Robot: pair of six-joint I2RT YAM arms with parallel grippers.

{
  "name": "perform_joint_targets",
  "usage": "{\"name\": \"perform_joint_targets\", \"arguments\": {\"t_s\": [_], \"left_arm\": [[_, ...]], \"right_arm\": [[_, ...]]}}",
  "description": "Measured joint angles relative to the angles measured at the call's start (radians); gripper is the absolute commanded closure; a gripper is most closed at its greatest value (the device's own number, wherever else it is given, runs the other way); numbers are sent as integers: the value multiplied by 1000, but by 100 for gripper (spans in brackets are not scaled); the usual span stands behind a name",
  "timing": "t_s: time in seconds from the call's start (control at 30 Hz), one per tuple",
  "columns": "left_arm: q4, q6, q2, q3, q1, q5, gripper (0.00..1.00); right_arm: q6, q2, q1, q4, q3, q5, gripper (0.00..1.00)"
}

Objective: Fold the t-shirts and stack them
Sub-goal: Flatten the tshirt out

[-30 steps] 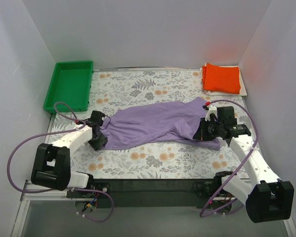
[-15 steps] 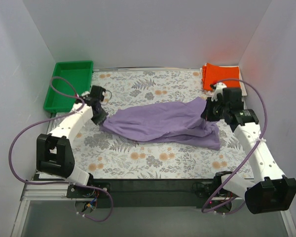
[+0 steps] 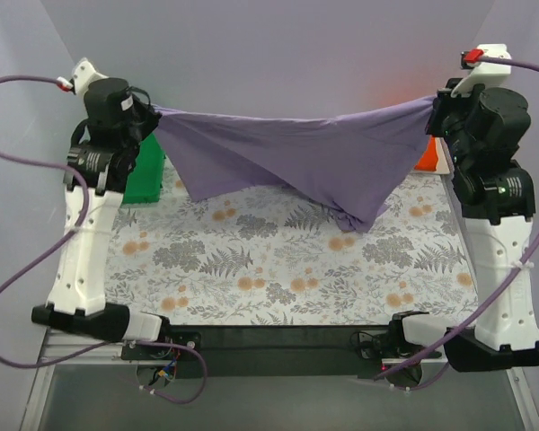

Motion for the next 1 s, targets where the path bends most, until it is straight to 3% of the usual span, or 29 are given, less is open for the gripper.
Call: {"name": "perform_joint_targets", "arguments": {"t_s": [0.17,0.43,0.73,0.87,1.0], "left_arm": [[80,87,-244,-104,0,-8,100],[202,215,-503,42,-13,-37,100],[230,262,-540,87,-13,-8,100],[234,261,-521,2,-13,-9,100],[277,251,-478,-197,-12,-13,100]], "right_arm": [[-61,-123,1,47,6,44,99],[-167,-308,19,130,111,2,99],[-261,-341,87,209,214,-52,99],[-293,-311,118,209,167,-73,99],[-330,-246,143,215,72,-76,99]]}}
